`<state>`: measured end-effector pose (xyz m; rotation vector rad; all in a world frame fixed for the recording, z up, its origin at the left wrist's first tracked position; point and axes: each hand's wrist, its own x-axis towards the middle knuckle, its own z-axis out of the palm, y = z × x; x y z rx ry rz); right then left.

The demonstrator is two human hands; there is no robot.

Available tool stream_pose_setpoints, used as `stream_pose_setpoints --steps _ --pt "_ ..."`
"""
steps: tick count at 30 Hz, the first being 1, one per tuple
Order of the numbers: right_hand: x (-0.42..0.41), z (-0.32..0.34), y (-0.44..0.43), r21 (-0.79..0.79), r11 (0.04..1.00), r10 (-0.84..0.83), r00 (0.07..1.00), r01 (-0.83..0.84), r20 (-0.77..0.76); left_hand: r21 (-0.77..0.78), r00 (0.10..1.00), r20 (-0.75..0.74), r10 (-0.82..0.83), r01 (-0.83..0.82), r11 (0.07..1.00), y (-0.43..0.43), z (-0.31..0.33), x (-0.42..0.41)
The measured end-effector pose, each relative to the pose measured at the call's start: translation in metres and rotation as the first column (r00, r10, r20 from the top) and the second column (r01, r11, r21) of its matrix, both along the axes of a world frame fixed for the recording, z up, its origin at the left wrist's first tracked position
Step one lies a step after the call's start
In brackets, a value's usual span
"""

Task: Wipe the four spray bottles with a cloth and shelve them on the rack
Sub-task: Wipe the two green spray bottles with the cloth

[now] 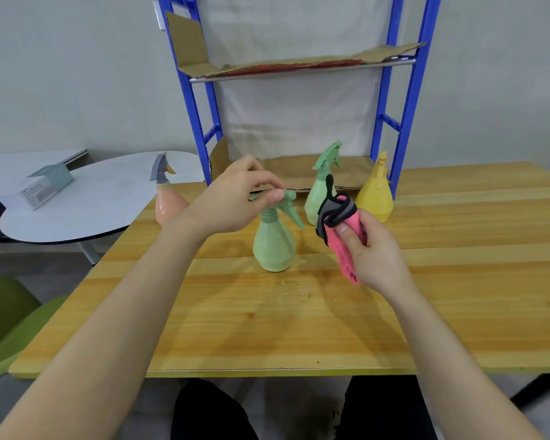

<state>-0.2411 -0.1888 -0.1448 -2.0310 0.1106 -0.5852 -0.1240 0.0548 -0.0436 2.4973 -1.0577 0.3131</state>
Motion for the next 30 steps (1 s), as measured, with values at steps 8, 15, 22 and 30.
stream_pose_setpoints --steps 8,15,22,30 --pt "0.04 0.023 0.045 -0.043 0.993 0.116 0.992 -0.113 0.058 -0.201 0.999 -0.036 0.036 -0.043 0.979 0.008 -0.015 0.007" --pt "0.082 0.02 0.055 -0.001 0.996 0.085 0.99 -0.085 0.112 -0.223 0.994 -0.054 0.095 -0.105 0.969 0.018 -0.022 0.019" --pt "0.071 0.01 0.04 0.073 0.988 0.134 0.99 -0.137 0.036 -0.211 0.996 -0.036 0.087 -0.093 0.973 0.013 -0.024 0.021" --pt "0.083 0.04 0.046 -0.115 0.991 0.078 0.988 -0.063 0.134 -0.206 0.991 -0.046 0.126 -0.132 0.97 0.011 -0.018 0.018"
